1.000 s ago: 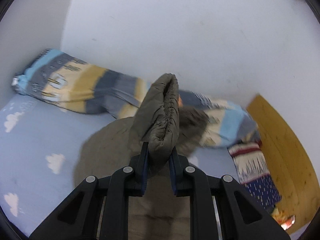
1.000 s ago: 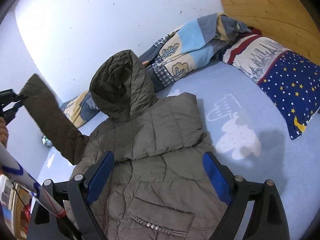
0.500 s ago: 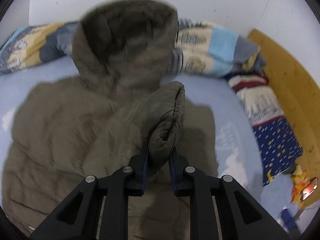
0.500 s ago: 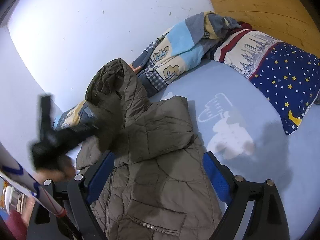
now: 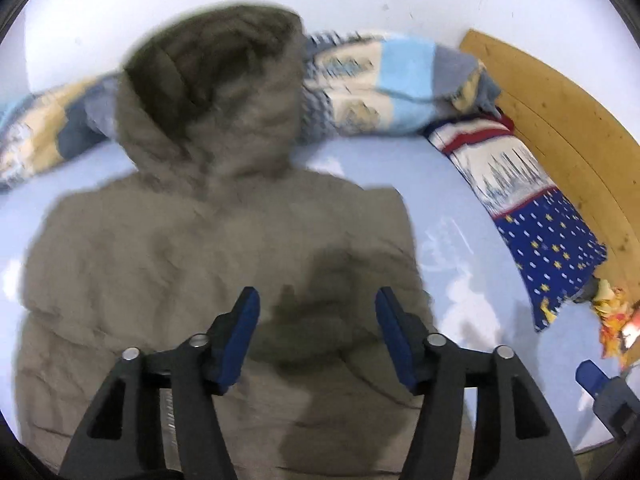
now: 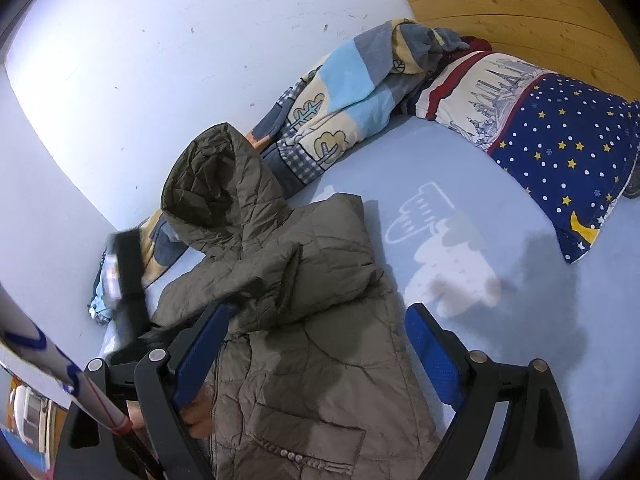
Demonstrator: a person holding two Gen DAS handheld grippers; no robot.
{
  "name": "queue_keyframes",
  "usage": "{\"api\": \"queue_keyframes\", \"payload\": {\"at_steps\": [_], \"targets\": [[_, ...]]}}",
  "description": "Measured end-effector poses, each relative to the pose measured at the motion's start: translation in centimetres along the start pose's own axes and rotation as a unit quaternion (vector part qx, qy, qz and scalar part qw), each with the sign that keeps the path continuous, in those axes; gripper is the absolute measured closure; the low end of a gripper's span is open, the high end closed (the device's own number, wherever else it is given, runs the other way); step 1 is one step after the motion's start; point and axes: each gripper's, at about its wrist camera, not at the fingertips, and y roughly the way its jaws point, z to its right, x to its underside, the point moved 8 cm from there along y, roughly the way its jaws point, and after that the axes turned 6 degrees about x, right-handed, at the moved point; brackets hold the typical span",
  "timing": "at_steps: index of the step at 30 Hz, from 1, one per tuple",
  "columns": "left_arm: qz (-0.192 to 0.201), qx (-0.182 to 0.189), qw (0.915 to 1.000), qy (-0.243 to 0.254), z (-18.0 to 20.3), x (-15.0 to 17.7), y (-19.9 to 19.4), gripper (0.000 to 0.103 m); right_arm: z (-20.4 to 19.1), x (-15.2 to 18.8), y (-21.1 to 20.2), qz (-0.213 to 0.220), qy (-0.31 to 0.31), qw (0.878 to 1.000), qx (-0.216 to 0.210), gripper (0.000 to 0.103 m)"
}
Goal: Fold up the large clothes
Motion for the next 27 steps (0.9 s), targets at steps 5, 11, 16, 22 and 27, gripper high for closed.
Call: {"api": "queue_keyframes", "payload": {"at_steps": [5, 11, 16, 22, 27], "targets": [[0.007, -0.108, 0.9941, -0.002, -9.0, -1.6, -0.8, 0.039, -0.9, 0.6, 0.6, -0.011, -0.006, 1.000, -0.005, 0.009], [-0.001, -0.187, 0.9776, -0.097, -20.8, -0.2, -1.1, 0.039, -1.8, 0.9, 0.6, -0.008, -0.025, 1.000, -0.006, 0.009], [-0.046, -0.184, 0.9730, -0.132, -24.5, 3.0, 1.9, 0.038, -2.3, 1.6, 1.5, -0.024, -0.030, 0.999, -0.007, 0.009], [0.027, -0.207, 0.9746, -0.083, -20.4, 0.0, -0.3, 0.040, -2.9, 2.0, 2.0, -0.030, -0.037, 0.999, -0.007, 0.009], [0.006, -0.120, 0.9924, -0.029, -12.4, -1.5, 1.6, 0.040, -1.9, 1.5, 1.7, -0.021, -0.024, 0.999, 0.004, 0.009]]}}
